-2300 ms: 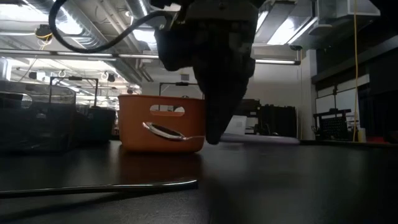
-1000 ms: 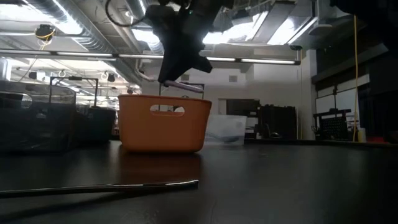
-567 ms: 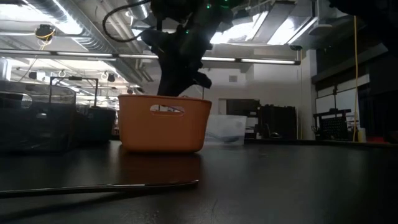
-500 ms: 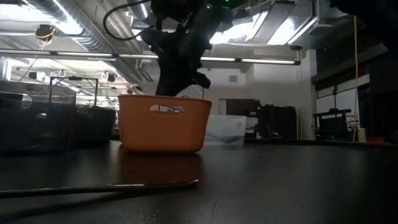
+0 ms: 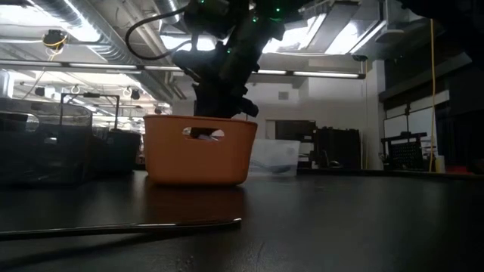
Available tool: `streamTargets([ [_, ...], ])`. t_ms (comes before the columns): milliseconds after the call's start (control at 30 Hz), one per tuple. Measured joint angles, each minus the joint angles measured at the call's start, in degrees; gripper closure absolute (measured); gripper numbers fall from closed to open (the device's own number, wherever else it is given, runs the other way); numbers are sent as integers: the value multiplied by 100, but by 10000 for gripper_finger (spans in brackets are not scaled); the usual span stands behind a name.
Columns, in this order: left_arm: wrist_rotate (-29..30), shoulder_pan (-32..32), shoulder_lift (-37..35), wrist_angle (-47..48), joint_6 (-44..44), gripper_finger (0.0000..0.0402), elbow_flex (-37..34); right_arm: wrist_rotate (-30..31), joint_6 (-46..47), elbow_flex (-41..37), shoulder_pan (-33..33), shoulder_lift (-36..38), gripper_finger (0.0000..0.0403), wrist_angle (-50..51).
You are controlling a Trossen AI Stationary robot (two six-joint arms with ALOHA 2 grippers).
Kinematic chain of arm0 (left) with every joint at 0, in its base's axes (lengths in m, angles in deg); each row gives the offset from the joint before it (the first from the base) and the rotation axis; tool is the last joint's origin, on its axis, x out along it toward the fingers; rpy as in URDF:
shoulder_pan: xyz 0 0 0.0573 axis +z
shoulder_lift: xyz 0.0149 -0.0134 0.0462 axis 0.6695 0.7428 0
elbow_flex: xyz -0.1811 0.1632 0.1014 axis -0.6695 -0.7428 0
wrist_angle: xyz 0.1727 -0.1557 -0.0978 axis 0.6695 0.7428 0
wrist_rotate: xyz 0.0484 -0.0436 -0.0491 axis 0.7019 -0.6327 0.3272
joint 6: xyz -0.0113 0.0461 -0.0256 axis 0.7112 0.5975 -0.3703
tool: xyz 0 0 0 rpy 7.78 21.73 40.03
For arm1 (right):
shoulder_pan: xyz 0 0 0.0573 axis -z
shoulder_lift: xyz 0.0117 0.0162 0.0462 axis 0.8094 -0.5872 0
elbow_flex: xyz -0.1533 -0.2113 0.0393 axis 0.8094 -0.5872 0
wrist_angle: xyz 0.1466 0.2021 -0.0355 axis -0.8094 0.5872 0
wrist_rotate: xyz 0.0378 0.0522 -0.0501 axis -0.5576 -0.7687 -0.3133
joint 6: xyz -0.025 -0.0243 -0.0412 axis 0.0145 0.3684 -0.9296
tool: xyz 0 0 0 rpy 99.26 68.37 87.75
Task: Sort silverware by color (type)
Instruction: Put the purple spoon into the orange bin, then put the black spoon into the black bin
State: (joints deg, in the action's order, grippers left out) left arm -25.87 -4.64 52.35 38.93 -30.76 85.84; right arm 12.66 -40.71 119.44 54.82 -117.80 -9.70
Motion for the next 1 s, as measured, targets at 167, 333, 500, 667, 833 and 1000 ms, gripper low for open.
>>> streamTargets([
  [167,0,-1,-1,0,0,351,0,16,-2,0,0,0,334,4],
  [333,0,-1,-1,0,2,351,0,12,0,0,0,0,306,6],
  [500,0,-1,-1,0,2,351,0,11,0,0,0,0,303,8],
  [667,-25,-1,0,0,2,351,0,12,-2,0,-6,0,303,-61],
  [833,-538,-1,-1,0,1,351,0,22,-199,154,-83,37,302,-65],
  [1000,-911,-2,-2,-2,2,351,0,9,-529,469,-282,283,302,341],
])
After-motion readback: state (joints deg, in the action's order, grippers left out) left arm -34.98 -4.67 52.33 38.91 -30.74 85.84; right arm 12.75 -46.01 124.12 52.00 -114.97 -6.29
